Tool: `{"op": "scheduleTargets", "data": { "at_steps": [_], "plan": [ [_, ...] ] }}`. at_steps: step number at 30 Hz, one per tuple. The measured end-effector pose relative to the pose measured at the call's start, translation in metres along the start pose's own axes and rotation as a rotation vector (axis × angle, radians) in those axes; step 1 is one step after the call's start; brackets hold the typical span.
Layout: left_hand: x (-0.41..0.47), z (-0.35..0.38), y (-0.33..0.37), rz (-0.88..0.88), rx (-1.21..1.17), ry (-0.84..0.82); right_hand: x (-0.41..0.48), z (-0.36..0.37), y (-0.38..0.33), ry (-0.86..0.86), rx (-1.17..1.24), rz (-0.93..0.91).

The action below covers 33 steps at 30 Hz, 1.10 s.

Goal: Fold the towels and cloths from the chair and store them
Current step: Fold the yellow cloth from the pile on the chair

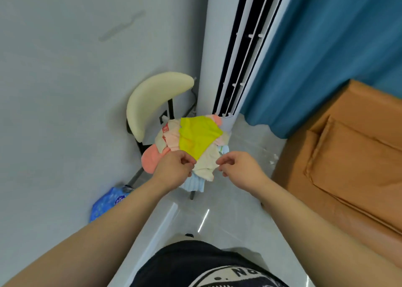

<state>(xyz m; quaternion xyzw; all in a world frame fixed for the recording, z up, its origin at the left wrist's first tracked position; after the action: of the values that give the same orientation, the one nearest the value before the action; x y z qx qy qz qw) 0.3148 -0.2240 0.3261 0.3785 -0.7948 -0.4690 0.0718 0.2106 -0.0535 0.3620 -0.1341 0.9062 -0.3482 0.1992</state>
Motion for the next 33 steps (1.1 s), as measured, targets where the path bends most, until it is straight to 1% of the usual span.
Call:
{"op": "scheduleTargets", "data": {
  "at_steps": [3,8,12,16,18,20,25,29,33],
  "plan": [
    [0.048,0.016,0.024,-0.007,0.031,0.046,0.066,-0.010,-0.002,-0.023,0.010,-0.034],
    [0.121,0.059,0.042,-0.121,0.039,0.137,0.191,-0.010,0.008,-0.127,-0.027,-0.139],
    [0.170,0.099,0.052,-0.270,0.008,0.274,0.296,-0.006,0.018,-0.296,-0.112,-0.239],
    [0.193,0.139,0.068,-0.503,-0.096,0.455,0.372,-0.003,0.008,-0.501,-0.227,-0.381],
    [0.195,0.158,0.081,-0.585,-0.137,0.550,0.396,-0.005,-0.001,-0.573,-0.279,-0.442],
    [0.198,0.175,0.092,-0.639,-0.154,0.608,0.413,-0.005,-0.008,-0.617,-0.332,-0.490],
    [0.204,0.215,0.096,-0.712,-0.167,0.721,0.434,0.016,-0.004,-0.697,-0.434,-0.621],
    [0.220,0.259,0.054,-0.707,-0.124,0.805,0.450,0.057,0.036,-0.701,-0.476,-0.778],
    [0.242,0.307,-0.006,-0.672,-0.071,0.952,0.468,0.110,0.090,-0.668,-0.469,-0.919]
  ]
}}
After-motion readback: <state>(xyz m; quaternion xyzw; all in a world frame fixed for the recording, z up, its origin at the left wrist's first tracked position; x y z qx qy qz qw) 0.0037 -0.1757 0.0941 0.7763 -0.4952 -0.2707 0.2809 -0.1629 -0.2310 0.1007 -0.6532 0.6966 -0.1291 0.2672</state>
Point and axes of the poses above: each hand's wrist, its own x-axis towards the middle knuckle, its own z-axis out of the palm, y = z × x, the point moved 3 cm from there along x, towards the middle knuckle, and after that the axes turned 15 degrees about y, right-handed, at the moved point
